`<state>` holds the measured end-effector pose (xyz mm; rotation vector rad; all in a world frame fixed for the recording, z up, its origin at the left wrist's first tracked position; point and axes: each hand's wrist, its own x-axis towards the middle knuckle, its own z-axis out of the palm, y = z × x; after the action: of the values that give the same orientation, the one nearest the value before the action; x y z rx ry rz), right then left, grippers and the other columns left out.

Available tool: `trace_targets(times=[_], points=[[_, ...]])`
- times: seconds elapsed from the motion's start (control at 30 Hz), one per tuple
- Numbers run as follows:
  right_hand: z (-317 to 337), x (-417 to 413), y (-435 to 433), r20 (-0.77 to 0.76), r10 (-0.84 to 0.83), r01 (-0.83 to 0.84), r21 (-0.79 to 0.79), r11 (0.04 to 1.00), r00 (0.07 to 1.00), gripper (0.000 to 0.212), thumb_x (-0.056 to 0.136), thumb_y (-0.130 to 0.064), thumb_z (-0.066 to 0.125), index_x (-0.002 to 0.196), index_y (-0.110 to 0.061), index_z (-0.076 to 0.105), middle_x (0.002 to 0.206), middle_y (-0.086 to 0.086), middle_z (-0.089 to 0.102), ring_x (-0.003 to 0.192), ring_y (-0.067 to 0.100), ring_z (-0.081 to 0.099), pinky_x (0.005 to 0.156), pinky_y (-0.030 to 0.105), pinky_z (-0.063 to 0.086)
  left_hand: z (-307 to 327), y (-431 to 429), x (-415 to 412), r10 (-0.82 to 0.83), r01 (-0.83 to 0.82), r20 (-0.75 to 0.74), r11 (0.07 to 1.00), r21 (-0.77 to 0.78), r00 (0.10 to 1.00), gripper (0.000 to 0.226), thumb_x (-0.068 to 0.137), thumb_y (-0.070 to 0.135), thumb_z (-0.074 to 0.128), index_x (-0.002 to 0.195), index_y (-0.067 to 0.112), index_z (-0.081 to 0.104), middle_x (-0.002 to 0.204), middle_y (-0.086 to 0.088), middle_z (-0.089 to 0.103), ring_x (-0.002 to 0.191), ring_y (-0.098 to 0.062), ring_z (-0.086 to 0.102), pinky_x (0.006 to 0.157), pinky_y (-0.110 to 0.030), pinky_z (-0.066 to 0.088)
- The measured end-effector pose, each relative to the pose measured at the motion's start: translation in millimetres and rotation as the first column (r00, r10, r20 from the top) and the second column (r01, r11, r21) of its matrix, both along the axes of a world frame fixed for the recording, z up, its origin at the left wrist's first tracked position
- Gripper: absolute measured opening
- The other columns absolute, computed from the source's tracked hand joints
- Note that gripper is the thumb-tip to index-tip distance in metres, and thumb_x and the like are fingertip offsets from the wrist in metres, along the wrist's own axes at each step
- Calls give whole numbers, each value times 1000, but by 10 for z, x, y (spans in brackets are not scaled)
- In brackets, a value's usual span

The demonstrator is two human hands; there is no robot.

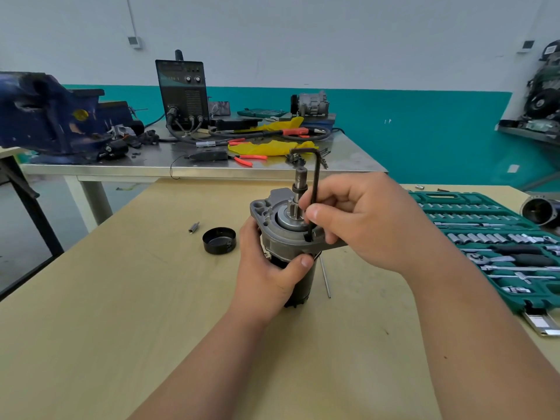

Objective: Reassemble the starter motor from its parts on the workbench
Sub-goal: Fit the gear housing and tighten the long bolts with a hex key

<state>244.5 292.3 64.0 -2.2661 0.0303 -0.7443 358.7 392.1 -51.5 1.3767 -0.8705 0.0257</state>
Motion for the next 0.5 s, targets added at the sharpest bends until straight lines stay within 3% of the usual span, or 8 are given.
trace_targets(times=[0.1, 0.23, 0.33, 0.4, 0.5], points=[[-33, 8, 13, 32, -127, 129, -79, 988, 991, 15, 82, -31, 71, 71, -24, 62, 67, -11, 64, 54, 7, 57, 46, 20, 47, 29, 1, -34, -23, 23, -19, 1000, -4, 1000, 78, 57, 55, 74, 127, 42, 42, 135, 4, 51, 126, -8, 51, 99, -23, 45], [-75, 54, 58, 42, -166, 170, -129, 977, 985, 18, 80, -38, 67, 70, -27, 56, 70, -20, 60, 57, -1, 54, 50, 13, 42, 57, 1, -57, -48, 46, -65, 999, -29, 997, 74, 55, 45, 79, 120, 49, 44, 131, 5, 55, 114, 3, 58, 86, -9, 46], [-43, 46, 20, 2, -92, 92, -40, 995, 996, 10, 84, -31, 69, 81, -32, 59, 76, -20, 64, 59, 4, 58, 54, 15, 47, 59, 8, -59, -26, 25, -65, 1000, -18, 998, 73, 55, 48, 78, 118, 54, 42, 132, 10, 54, 116, 7, 54, 87, -6, 43], [3, 15, -8, -20, -8, 9, 46, 999, 1000, 17, 89, -20, 66, 87, -37, 62, 85, -15, 69, 63, 9, 63, 56, 18, 51, 60, 11, -49, -11, 11, -63, 1000, -10, 998, 74, 55, 50, 77, 119, 53, 41, 133, 11, 53, 118, 8, 52, 89, -6, 42], [45, -13, -42, -72, 42, -40, 35, 999, 997, 29, 92, -10, 62, 85, -38, 67, 80, -15, 72, 67, 5, 68, 57, 14, 50, 60, 11, -34, -3, 3, -72, 1000, 3, 997, 76, 55, 52, 77, 122, 49, 42, 134, 10, 53, 120, 4, 52, 96, -16, 43]])
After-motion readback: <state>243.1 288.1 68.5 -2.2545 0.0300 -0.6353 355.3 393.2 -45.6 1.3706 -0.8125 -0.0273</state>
